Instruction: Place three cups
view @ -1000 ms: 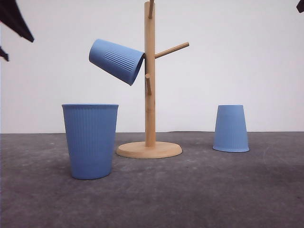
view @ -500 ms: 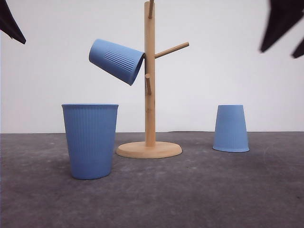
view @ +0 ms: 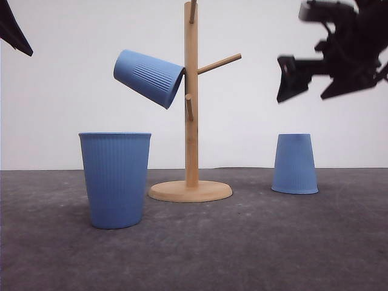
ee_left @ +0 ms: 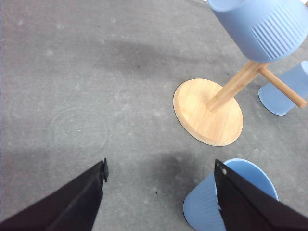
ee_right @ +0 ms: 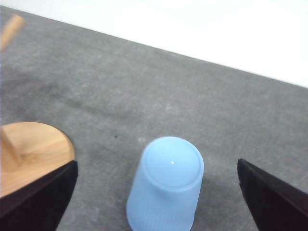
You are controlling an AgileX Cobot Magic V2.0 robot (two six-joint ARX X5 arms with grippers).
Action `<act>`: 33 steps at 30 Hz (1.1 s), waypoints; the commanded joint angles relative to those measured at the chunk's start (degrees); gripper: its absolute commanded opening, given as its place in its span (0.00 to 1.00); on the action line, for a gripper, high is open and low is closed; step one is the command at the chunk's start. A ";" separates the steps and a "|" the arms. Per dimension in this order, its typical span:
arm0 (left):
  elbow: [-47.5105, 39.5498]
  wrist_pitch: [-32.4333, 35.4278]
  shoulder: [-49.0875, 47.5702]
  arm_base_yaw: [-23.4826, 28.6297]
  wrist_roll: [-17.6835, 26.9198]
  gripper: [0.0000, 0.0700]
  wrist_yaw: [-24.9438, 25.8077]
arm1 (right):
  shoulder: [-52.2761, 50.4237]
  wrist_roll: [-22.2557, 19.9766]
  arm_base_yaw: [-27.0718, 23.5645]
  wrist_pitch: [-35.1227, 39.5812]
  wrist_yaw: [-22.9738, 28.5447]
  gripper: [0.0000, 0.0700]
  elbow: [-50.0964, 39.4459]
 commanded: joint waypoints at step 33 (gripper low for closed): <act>0.66 -0.06 0.37 -0.04 -3.15 0.60 -4.53 | 22.97 2.10 -3.41 21.25 -7.11 0.98 4.58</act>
